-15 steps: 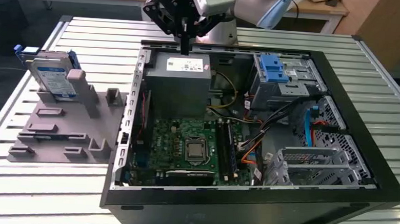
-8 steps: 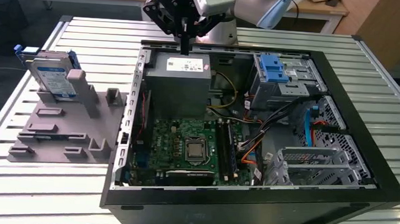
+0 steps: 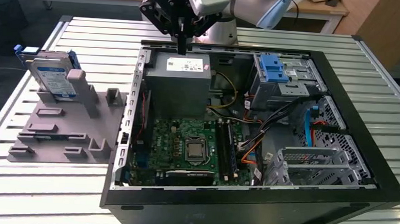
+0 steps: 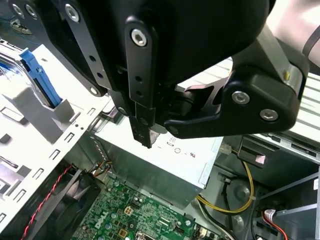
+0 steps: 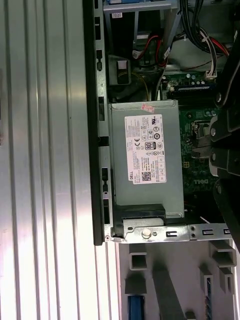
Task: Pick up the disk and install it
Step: 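Reach for the disk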
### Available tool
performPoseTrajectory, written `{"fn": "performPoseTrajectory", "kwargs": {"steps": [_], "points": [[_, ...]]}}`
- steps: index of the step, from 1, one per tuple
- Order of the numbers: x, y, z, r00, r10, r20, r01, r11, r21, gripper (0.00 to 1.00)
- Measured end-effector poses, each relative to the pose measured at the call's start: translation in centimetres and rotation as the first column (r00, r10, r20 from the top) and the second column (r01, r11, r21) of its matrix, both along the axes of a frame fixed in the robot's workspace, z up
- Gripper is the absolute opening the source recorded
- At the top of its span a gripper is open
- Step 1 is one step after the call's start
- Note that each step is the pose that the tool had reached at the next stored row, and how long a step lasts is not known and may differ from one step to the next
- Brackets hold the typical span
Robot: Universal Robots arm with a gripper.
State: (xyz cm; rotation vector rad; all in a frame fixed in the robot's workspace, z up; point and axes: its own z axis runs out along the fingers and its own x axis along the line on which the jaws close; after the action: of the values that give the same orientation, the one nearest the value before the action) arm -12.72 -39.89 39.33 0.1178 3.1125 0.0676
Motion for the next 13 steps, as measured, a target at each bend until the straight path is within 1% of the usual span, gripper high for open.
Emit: {"fn": "performPoseTrajectory", "kwargs": {"steps": [8, 13], "points": [[-0.04, 0.0, 0.0, 1.0, 0.0, 0.0, 0.0, 1.0, 0.0, 0.11], [-0.22, 0.18, 0.0, 1.0, 0.0, 0.0, 0.0, 1.0, 0.0001, 0.11]]}}
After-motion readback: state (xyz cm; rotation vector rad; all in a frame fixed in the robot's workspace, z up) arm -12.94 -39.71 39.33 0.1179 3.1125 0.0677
